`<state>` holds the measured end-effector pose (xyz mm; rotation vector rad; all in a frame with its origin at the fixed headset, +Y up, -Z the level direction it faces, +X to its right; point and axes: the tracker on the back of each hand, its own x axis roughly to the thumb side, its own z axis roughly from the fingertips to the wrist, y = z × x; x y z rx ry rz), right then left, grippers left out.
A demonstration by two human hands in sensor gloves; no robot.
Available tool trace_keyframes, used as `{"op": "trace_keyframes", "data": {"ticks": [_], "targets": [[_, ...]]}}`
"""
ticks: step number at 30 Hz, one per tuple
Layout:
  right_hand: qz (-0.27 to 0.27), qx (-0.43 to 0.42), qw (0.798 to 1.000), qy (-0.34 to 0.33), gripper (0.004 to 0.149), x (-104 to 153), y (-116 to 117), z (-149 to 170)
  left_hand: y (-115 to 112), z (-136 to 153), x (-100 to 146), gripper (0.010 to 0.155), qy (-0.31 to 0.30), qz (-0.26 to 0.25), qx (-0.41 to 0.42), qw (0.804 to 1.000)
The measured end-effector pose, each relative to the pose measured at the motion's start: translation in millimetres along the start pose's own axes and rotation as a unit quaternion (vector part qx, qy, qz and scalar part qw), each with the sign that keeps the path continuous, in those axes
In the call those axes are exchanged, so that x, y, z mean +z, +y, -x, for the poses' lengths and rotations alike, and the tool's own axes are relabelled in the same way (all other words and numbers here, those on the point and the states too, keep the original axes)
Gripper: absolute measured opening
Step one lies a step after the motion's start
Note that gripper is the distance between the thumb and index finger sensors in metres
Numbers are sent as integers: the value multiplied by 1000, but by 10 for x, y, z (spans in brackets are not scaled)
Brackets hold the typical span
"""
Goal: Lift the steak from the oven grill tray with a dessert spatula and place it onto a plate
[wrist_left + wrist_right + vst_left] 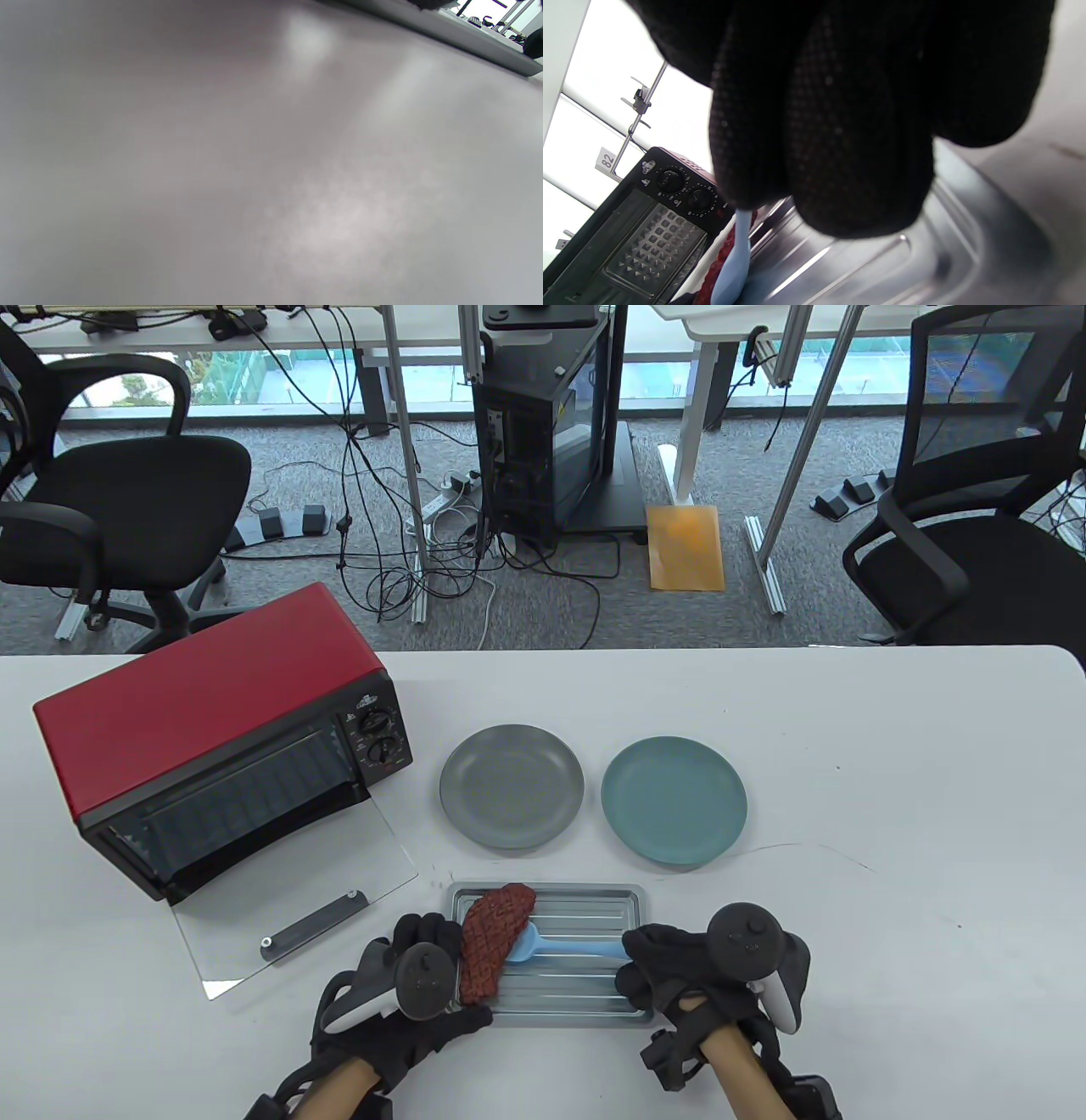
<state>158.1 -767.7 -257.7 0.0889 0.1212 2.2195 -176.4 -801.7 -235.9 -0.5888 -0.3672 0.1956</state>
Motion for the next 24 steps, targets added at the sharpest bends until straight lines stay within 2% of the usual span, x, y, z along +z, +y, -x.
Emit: {"op": "trace_keyframes", "data": {"ticks": [11, 15, 24], "targets": [[-30, -5, 999, -28, 56, -26, 55, -44, 5, 5, -6, 88, 0, 2, -3, 1000], [-69, -52, 995, -54, 58, -61, 108, -51, 5, 4, -6, 88, 1, 1, -4, 1000], [-110, -101, 988, -33, 60, -60, 161, 12, 4, 3, -10, 88, 1, 0, -4, 1000]]}}
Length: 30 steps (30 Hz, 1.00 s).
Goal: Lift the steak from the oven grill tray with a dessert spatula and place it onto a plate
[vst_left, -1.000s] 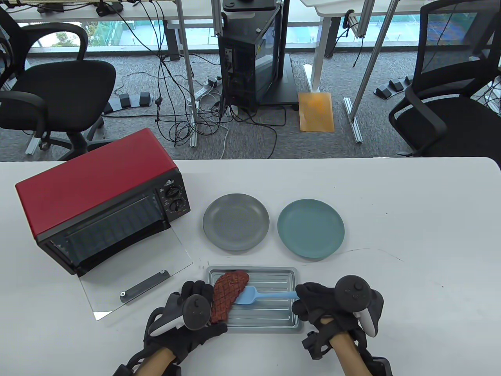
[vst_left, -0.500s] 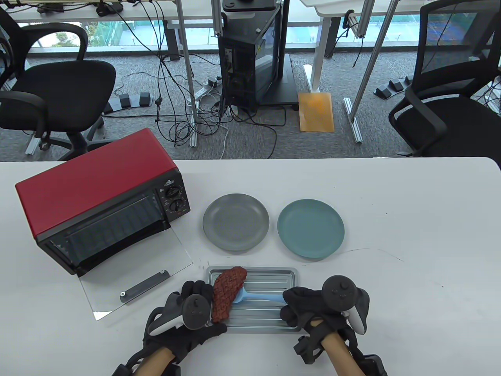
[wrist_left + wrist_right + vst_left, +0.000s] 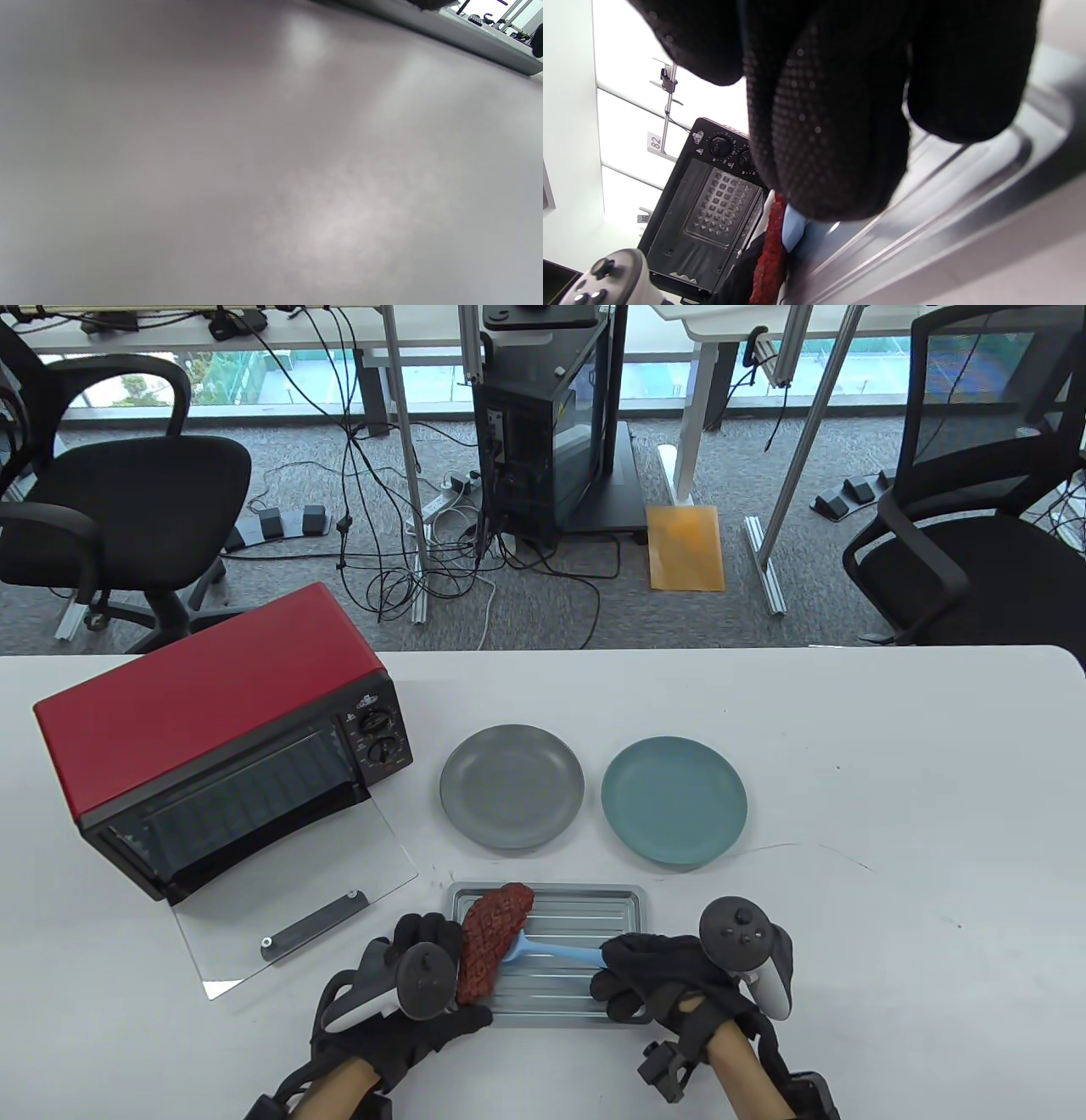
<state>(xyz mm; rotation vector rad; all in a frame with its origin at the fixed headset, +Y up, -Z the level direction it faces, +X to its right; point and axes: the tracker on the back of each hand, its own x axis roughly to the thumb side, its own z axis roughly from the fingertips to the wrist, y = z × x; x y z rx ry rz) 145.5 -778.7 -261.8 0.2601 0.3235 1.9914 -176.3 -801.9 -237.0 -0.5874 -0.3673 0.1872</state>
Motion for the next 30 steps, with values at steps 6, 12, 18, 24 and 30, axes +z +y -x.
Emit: {"op": "trace_keyframes", "data": {"ticks": [6, 12, 18, 24, 30], "targets": [[17, -47, 999, 21, 59, 5, 8, 47, 6, -12, 0, 88, 8, -6, -5, 1000], [29, -94, 995, 26, 58, 16, 0, 79, 16, -41, 17, 87, 17, -21, -16, 999], [39, -148, 987, 41, 58, 33, -38, 119, 129, -112, 132, 93, 22, -76, -33, 996], [46, -183, 981, 42, 57, 54, -98, 129, 235, -198, 261, 96, 28, -127, -62, 990], [50, -244, 968, 28, 56, 94, -180, 98, 280, -260, 334, 96, 30, -151, -81, 985]]}}
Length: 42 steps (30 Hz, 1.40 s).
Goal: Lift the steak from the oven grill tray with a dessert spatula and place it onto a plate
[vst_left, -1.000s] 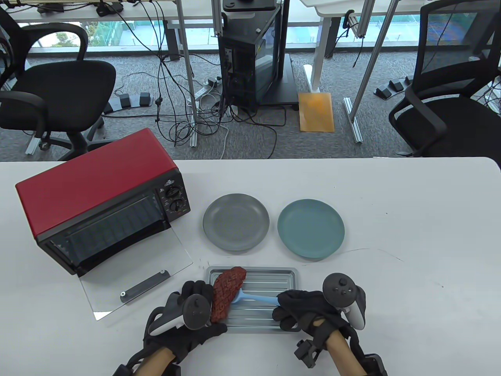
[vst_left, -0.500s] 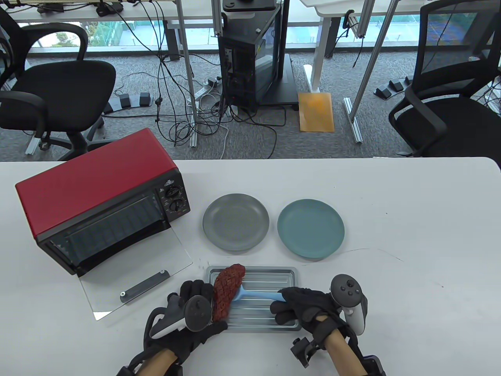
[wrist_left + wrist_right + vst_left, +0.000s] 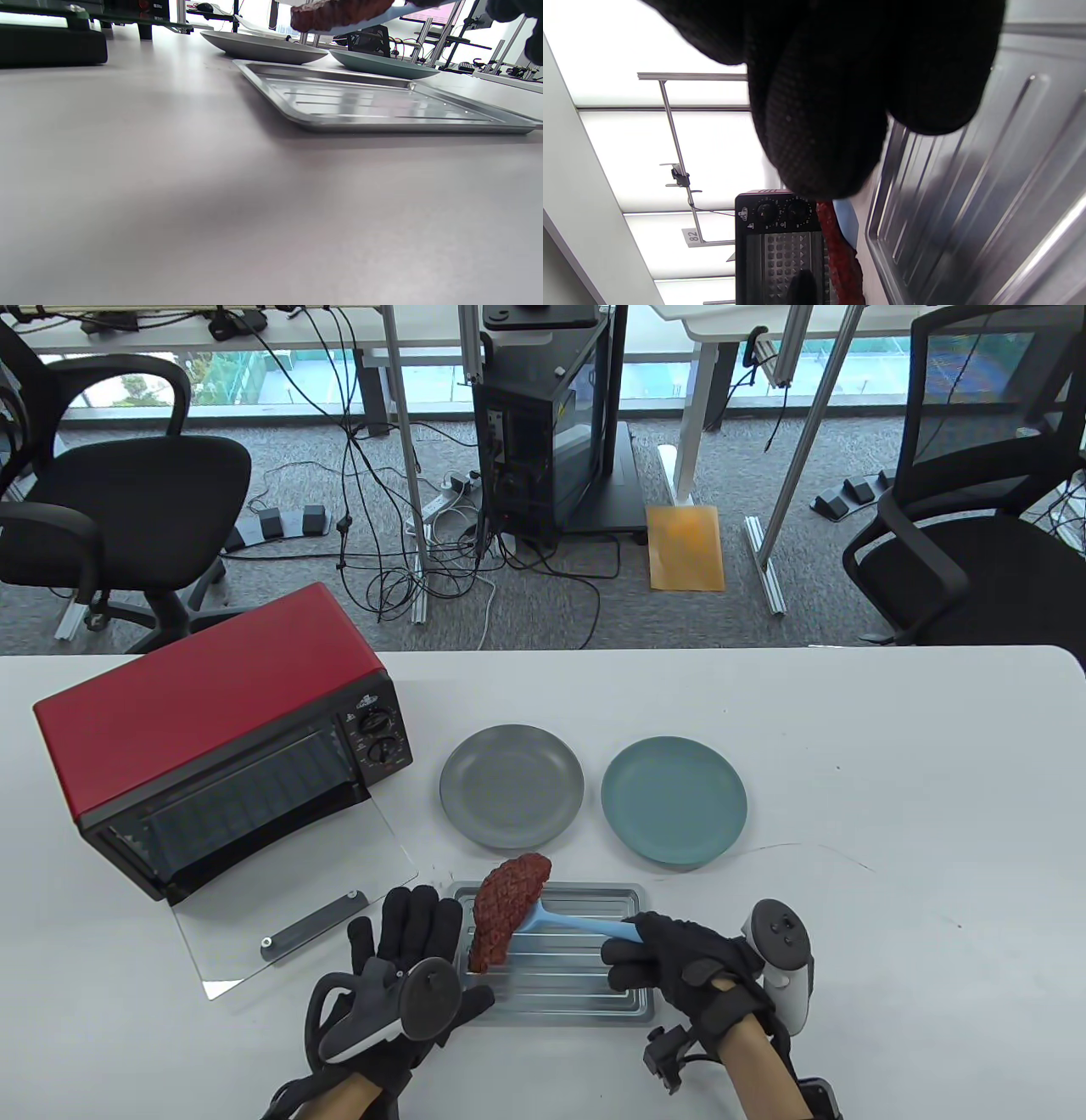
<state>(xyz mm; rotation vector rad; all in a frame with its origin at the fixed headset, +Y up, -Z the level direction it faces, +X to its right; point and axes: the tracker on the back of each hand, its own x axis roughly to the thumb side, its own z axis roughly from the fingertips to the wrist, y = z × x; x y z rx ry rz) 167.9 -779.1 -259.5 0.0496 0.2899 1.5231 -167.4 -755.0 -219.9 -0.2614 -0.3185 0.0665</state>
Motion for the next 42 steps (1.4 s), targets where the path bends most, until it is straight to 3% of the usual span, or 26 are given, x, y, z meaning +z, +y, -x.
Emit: {"op": "trace_keyframes", "data": {"ticks": [18, 28, 42], "targets": [[5, -129, 991, -34, 56, 99, -113, -160, 16, 70, -8, 92, 22, -10, -2, 1000], [25, -143, 988, -54, 57, 139, -154, -328, 4, 125, -22, 89, 27, -8, 2, 1000], [44, -177, 981, -59, 58, -121, 62, -597, 17, 152, -14, 88, 29, -7, 4, 1000]]}}
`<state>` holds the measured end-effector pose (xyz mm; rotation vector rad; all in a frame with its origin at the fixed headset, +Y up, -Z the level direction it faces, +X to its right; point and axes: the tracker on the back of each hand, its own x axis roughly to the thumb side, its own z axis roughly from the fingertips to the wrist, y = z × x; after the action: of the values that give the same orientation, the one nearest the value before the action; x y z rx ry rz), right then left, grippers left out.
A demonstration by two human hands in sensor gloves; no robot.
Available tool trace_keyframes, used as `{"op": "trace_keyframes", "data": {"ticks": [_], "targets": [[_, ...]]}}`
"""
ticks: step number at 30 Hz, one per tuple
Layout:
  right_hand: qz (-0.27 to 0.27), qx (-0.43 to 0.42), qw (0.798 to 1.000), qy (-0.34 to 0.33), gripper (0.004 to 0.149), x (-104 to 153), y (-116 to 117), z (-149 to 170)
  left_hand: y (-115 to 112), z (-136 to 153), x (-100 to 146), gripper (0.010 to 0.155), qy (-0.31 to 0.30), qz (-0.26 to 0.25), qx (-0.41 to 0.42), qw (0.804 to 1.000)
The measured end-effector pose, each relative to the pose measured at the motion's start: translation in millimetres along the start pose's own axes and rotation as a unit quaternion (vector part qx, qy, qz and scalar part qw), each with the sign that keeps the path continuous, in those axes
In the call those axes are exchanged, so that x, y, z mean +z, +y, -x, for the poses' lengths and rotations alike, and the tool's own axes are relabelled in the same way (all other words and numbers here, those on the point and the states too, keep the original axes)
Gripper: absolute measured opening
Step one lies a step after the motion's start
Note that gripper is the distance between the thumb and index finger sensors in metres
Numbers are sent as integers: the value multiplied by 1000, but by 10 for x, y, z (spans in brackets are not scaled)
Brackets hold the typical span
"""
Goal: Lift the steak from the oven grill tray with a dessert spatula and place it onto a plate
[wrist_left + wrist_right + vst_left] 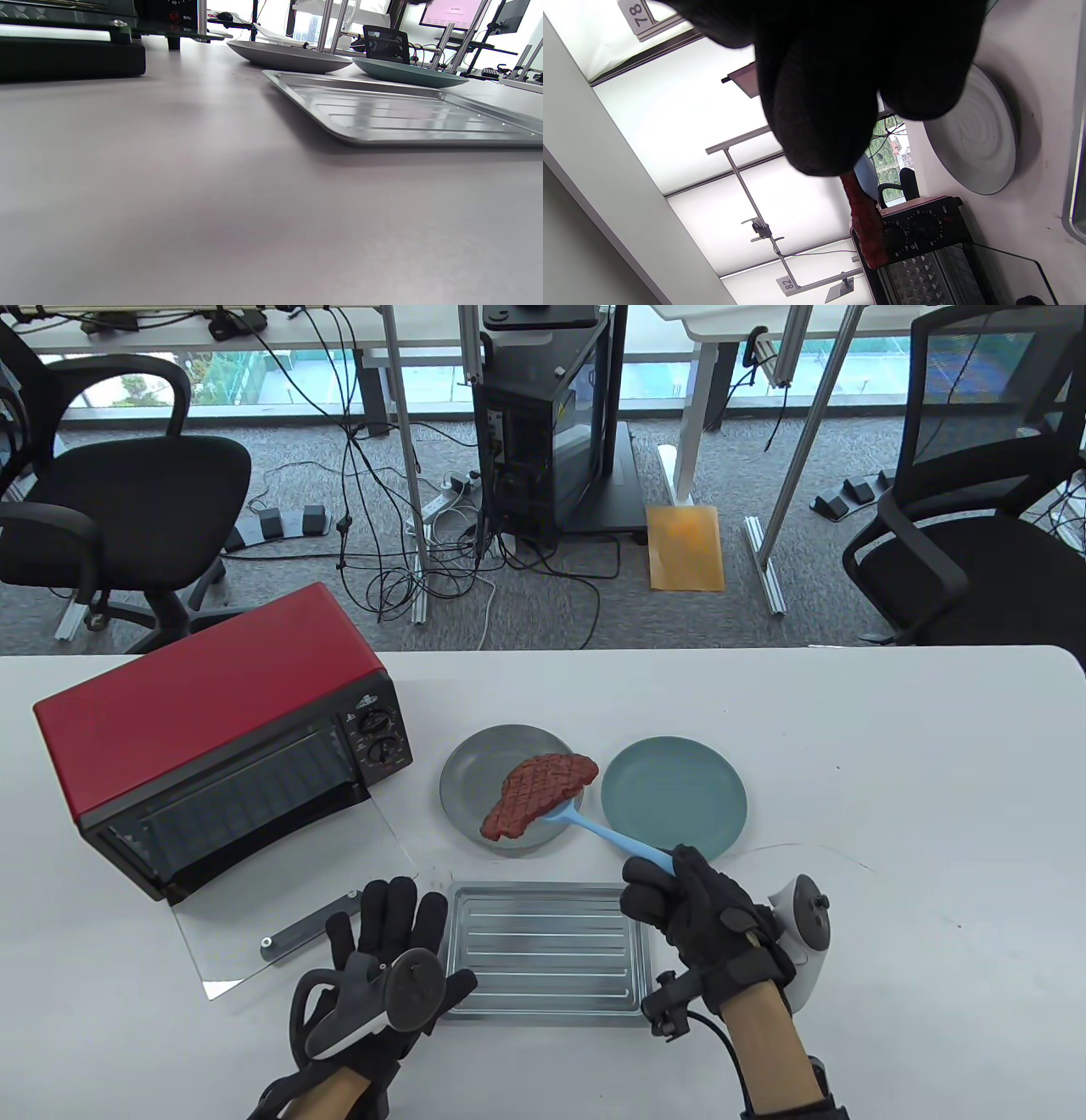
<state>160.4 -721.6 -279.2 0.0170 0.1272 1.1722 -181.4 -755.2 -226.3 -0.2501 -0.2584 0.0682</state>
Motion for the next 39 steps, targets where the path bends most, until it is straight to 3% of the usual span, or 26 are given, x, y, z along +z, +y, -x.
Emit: {"op": "trace_keyframes", "data": {"ticks": [17, 39], "targets": [[20, -44, 999, 0, 59, -441, 356, 171, 10, -30, 8, 87, -6, 4, -7, 1000], [69, -54, 994, 60, 60, -643, 322, 704, 26, -59, 20, 86, -15, -1, -5, 1000]]}}
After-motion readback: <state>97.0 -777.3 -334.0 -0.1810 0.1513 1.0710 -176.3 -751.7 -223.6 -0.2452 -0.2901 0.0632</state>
